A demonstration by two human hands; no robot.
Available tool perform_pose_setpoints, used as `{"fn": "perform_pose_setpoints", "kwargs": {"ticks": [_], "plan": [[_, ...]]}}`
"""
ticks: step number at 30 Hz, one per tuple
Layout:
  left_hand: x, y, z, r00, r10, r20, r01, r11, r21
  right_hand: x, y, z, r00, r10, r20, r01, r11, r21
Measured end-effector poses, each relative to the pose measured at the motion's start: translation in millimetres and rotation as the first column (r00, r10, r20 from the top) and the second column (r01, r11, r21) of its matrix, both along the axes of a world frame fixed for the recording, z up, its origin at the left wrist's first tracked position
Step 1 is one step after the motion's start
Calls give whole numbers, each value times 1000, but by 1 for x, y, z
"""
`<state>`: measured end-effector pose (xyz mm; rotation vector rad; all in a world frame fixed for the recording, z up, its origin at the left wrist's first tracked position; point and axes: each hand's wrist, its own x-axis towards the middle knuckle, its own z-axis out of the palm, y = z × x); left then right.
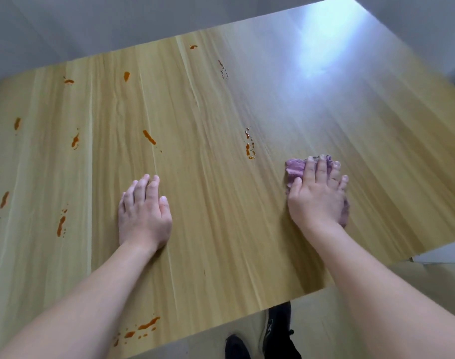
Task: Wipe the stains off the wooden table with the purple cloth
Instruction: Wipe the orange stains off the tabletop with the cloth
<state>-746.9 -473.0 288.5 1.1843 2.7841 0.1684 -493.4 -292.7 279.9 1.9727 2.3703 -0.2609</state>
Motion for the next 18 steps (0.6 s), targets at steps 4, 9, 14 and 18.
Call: {"fn": "perform_pose_setpoints", "kwargs": {"ticks": [4, 9, 14, 18], "plan": [[0, 14, 6, 999, 44, -8, -44, 999, 0, -57, -49, 0, 984, 154, -90, -151, 987, 48], [-1, 78, 12, 1000, 5, 12, -7, 987, 160, -83, -99, 1, 843, 485, -234, -492, 870, 31], [-5, 138, 6, 990, -121, 68, 112, 986, 127, -48, -5, -1, 913, 382, -142, -385, 923, 8], [-11, 142, -5, 996, -68, 65, 60, 992, 111, -36, 63, -1, 992, 130, -7, -130, 991, -30]]}}
